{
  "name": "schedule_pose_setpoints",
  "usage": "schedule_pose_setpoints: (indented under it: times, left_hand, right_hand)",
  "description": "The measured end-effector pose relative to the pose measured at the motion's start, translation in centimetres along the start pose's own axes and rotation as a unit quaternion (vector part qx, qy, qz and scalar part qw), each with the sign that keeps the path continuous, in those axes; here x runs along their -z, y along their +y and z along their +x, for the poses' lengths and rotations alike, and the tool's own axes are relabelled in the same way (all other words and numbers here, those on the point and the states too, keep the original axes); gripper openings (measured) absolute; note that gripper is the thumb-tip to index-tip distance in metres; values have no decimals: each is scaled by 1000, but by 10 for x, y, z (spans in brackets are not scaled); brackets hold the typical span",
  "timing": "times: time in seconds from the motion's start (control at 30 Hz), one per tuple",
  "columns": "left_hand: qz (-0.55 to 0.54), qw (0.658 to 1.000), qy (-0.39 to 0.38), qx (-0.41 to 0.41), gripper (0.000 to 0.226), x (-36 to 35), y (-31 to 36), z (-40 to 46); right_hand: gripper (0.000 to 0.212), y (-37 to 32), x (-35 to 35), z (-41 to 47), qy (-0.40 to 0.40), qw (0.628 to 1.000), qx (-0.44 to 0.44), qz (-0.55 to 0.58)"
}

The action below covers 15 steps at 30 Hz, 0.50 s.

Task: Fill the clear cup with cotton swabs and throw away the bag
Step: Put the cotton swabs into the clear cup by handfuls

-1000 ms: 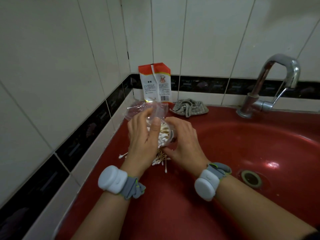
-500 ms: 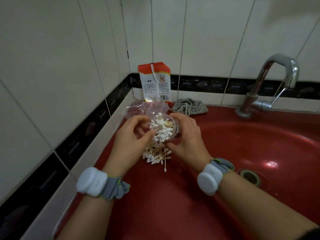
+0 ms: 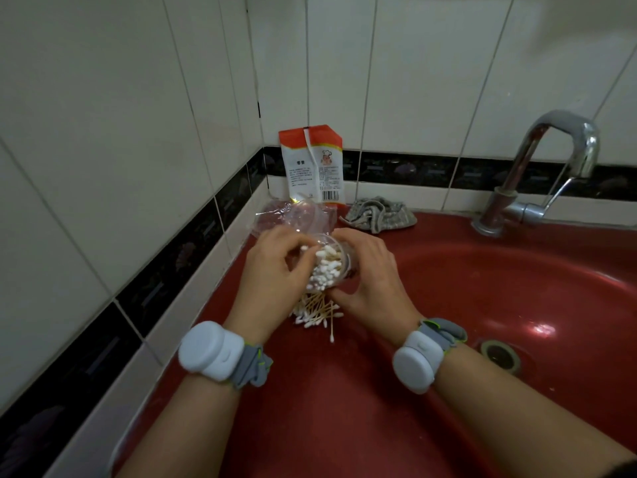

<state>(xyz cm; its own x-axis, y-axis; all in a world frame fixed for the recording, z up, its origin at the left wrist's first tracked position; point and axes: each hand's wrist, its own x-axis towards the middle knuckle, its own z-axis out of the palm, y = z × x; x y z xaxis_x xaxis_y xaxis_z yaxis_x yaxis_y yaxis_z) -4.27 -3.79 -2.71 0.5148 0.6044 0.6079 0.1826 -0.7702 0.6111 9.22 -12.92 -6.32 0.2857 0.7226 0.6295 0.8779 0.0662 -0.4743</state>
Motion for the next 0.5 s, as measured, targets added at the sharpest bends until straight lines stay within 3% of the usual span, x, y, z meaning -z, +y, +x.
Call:
schedule_pose_setpoints:
  times: [0.17, 0.27, 0.37, 0.43, 0.5]
  left_hand:
    - [80, 995, 62, -11, 40, -1, -3, -12]
    - [123, 992, 24, -17, 53, -7, -1, -14]
    - [69, 997, -11, -34, 58, -12, -4, -15]
    - [25, 998, 9, -59, 57, -10, -3, -16]
    - [50, 993, 22, -101, 56, -7, 1, -18]
  right_hand:
    - [69, 1, 2, 0, 14, 1000, -8, 0]
    - [71, -2, 0, 0, 6, 1000, 3, 10]
    - [71, -3, -1, 2, 16, 1000, 5, 12]
    - [72, -3, -1, 2, 18, 1000, 7, 8]
    - [72, -2, 0, 2, 18, 1000, 9, 3]
